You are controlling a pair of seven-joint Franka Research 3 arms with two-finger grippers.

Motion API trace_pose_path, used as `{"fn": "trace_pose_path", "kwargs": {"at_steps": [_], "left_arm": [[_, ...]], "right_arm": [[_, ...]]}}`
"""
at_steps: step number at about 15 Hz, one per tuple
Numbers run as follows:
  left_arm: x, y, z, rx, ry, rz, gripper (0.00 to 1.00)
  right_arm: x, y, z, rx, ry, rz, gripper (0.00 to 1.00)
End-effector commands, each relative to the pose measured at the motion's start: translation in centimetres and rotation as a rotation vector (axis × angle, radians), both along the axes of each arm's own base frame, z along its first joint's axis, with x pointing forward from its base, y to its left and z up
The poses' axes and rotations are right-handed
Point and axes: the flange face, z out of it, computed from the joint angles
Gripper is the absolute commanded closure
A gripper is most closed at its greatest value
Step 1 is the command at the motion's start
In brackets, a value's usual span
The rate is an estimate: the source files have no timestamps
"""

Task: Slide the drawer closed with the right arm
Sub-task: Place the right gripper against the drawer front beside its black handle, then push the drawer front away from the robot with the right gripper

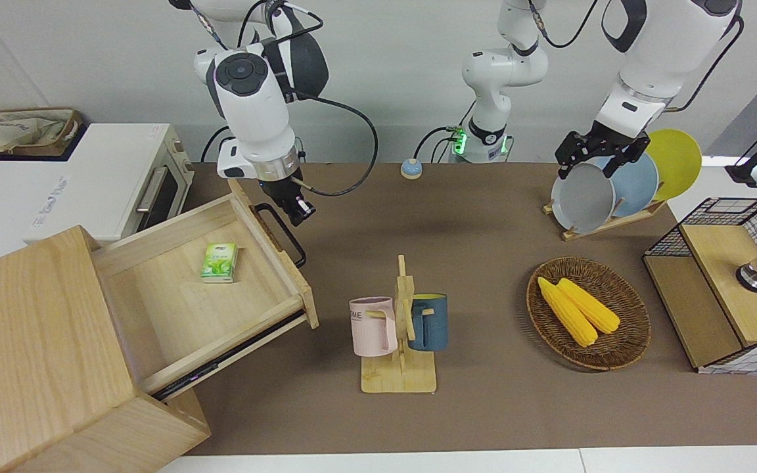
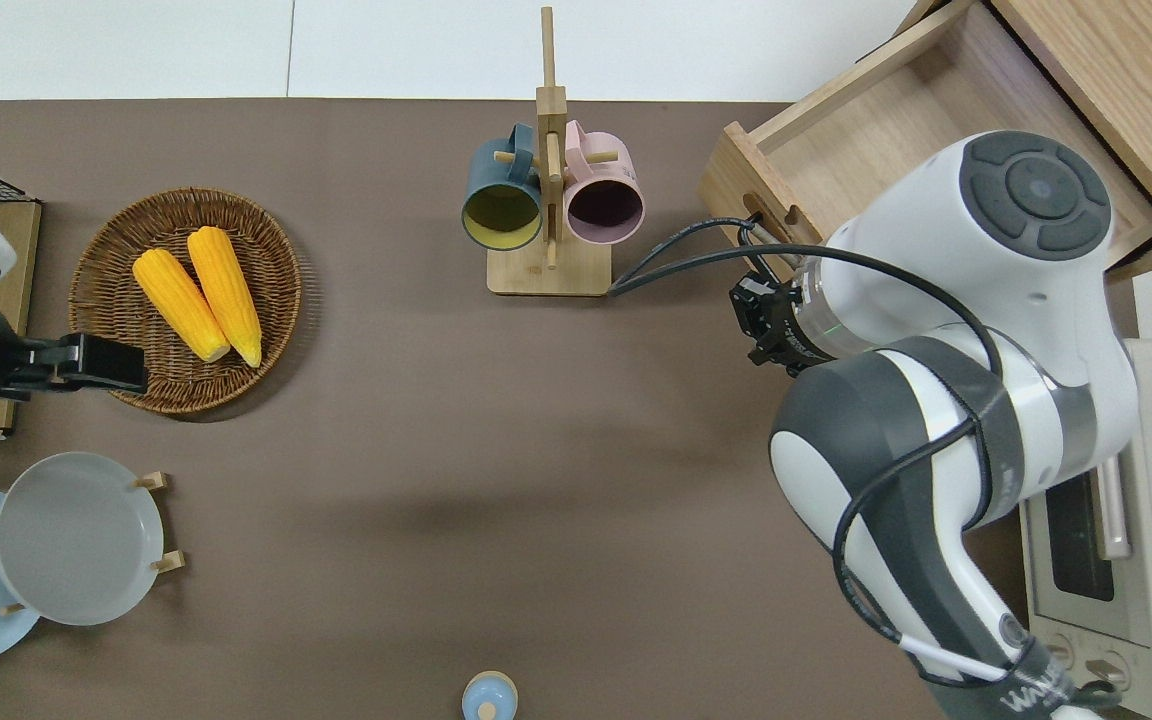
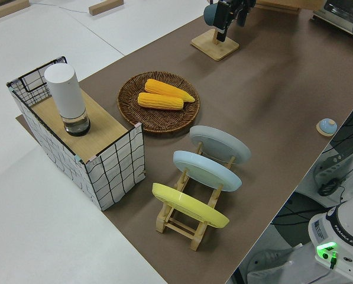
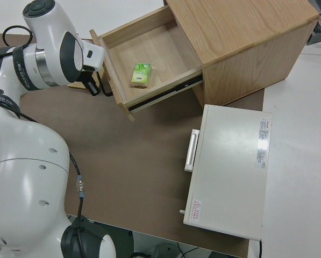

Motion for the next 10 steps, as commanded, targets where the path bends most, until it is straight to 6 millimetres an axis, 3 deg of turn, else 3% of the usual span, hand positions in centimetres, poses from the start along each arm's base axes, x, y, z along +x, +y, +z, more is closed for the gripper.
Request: {"fn": "trace_pose_path", "kwargs": {"at_steps": [1,8,10], "left_arm": [[-0.4,0.1,0.2,0.012,0.006,-0.007,0.00],[-0.4,0.1,0.2,0.012,0.007,-0.007,0.00],[-0.4,0.1,0.2,0.012,0.006,-0.007,0.00]], "right_arm": [[1.0,0.5,-0.4,0.029,0.007,-0.038,1.000],[1.7,0.3,-0.4,0.004,-0.005,-0.019,1.000],[0.9,2.4,-0.2,0.013,0.000,-0.007,1.000]]}}
